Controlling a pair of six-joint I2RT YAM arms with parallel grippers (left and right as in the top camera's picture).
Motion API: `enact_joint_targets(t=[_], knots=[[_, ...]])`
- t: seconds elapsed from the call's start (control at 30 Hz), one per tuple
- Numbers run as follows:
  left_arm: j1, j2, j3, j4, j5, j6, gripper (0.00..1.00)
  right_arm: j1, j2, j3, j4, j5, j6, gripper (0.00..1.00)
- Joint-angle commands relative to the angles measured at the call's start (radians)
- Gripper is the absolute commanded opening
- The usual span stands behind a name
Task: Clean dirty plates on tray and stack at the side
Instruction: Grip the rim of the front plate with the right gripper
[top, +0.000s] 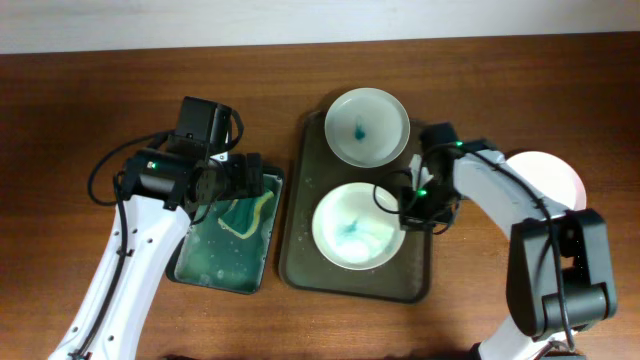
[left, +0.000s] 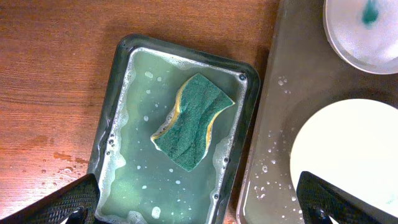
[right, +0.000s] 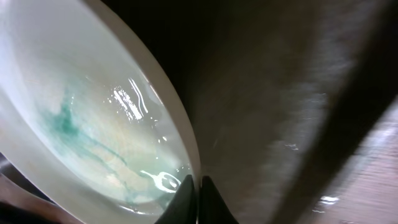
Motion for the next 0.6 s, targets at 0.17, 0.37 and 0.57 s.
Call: enact_joint_targets(t=[0.17,0.37,0.57], knots=[[0.006,-0.009,0.014,0.002,-0.014,0.005,0.99,0.037,-0.018,0.051,0.170,-0.001,-0.452,0.35],[0.006,-0.009,0.014,0.002,-0.014,0.005,0.99,0.049,0.041,0.051,0.308,-0.001,-0.605,0.35],[0.006,-0.009,0.014,0.021,0.077,0.005,0.99,0.049,0.118,0.049,0.299,-0.023,-0.592,0.11]])
